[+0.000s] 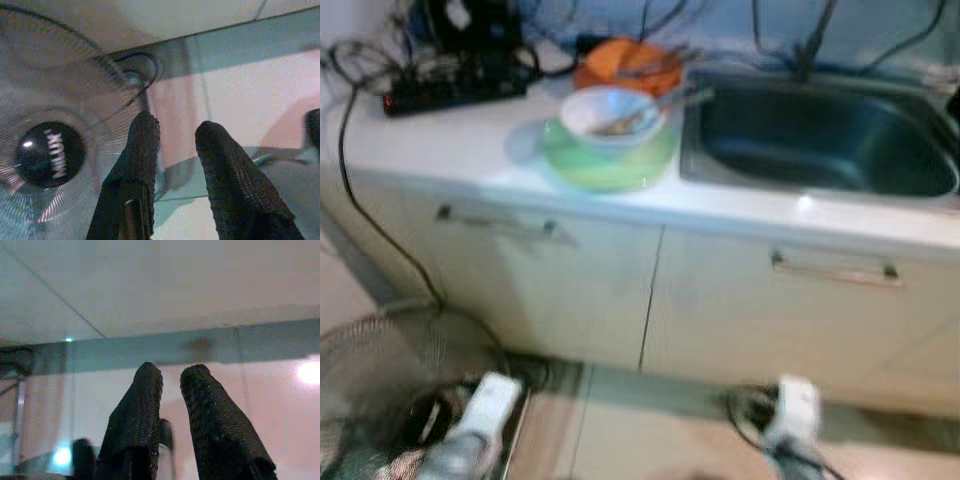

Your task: Kitchen organization

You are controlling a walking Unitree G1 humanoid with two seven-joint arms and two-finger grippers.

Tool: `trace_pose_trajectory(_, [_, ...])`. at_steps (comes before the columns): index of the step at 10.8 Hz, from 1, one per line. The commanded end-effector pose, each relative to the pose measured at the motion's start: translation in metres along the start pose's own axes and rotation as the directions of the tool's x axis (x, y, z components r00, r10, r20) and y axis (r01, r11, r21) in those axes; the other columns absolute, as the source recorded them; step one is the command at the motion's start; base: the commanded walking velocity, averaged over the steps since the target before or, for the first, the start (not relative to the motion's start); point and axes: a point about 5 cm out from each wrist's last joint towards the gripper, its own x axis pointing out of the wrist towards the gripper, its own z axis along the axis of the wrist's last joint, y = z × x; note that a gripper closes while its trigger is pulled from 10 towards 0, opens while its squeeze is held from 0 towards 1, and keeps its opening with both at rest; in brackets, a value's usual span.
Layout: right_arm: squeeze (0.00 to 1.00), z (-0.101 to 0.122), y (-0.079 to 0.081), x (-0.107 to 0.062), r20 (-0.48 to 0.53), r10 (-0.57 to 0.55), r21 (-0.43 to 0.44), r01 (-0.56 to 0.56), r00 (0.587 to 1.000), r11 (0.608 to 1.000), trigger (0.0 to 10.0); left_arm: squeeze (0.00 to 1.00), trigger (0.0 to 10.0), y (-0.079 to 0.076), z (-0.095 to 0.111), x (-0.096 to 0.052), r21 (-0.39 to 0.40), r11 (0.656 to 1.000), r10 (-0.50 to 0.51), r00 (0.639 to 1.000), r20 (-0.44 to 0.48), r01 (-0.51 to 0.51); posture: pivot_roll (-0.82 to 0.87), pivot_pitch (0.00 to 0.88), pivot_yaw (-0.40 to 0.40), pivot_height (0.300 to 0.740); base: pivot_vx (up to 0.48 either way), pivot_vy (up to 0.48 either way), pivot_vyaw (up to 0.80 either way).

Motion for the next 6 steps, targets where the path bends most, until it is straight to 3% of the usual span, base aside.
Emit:
trace_pose_trajectory(1, [0.0,0.0025,0.003,0.0015,0.004,0.002,0.017,-0.002,1.0,1.0,10.0,0.0,10.0,0.0048,-0.0013,-0.001,0.012,1.0,0.008,1.0,-0.005,-0.008,0.02,0.057,-0.067,0.74,0.259,0.0,0.0])
trace_pose_trajectory(3, [0.0,0.0026,0.0024,0.0016,0.001,-0.003,0.015,0.003,1.0,1.0,10.0,0.0,10.0,0.0047,-0.0011,-0.001,0.012,1.0,0.005,1.0,-0.004,-0.005,0.02,0.056,-0.068,0.74,0.255,0.0,0.0])
trace_pose_trajectory(6, [0.0,0.0076,0.0018,0.0024,0.025,0.009,-0.008,-0.008,1.0,1.0,10.0,0.0,10.0,0.0025,0.0021,-0.0015,0.001,1.0,-0.023,0.999,0.047,0.023,0.02,0.054,-0.066,0.74,0.0,0.0,0.0])
